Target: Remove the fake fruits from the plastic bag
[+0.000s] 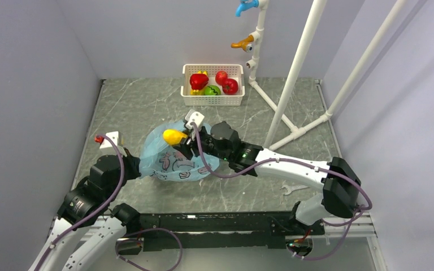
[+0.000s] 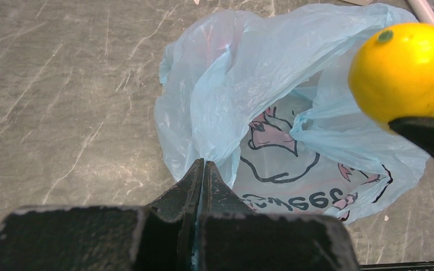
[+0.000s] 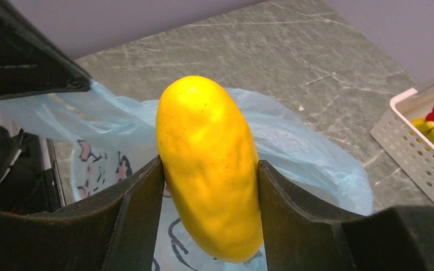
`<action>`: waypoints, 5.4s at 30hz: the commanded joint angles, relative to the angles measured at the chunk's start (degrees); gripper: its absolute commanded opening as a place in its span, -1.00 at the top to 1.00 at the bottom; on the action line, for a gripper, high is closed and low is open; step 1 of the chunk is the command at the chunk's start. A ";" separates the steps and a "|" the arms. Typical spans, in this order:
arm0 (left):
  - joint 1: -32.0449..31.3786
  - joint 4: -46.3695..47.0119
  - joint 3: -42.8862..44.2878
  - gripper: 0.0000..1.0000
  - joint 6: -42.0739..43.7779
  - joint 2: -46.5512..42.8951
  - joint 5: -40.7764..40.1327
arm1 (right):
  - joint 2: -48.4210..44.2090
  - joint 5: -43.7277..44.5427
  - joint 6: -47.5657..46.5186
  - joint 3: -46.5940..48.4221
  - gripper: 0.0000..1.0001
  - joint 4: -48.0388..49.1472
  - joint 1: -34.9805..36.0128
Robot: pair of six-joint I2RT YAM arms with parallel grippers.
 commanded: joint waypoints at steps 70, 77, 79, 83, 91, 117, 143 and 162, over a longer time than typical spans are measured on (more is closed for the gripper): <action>-0.16 4.68 -1.18 1.00 3.31 2.20 5.02 | 41.76 20.38 1.41 56.30 -0.99 -17.00 -26.77; -0.11 3.63 -0.49 1.00 2.89 3.32 4.04 | 29.12 5.87 6.51 43.77 -0.93 -16.88 -25.58; -0.12 3.77 -0.56 1.00 2.92 2.69 4.06 | 24.92 2.26 7.40 39.25 -0.83 -15.69 -24.88; -0.16 4.91 -1.35 1.00 3.31 1.35 4.45 | 16.37 -3.81 7.54 29.62 -0.61 -12.91 -21.43; -0.16 4.36 -0.85 1.00 3.41 2.43 5.03 | 3.97 -11.98 4.49 12.65 -0.40 -3.85 -8.57; -0.15 4.24 -0.86 1.00 3.04 1.88 7.50 | 20.77 11.52 4.27 4.78 0.08 -4.07 5.73; -0.16 -4.04 -9.16 1.00 -22.19 -8.58 4.67 | 14.43 16.74 19.32 -9.91 -0.34 13.16 5.80; -0.16 6.44 -2.76 1.00 -4.59 -8.93 13.37 | 34.47 10.57 8.11 12.86 -0.86 14.27 -2.05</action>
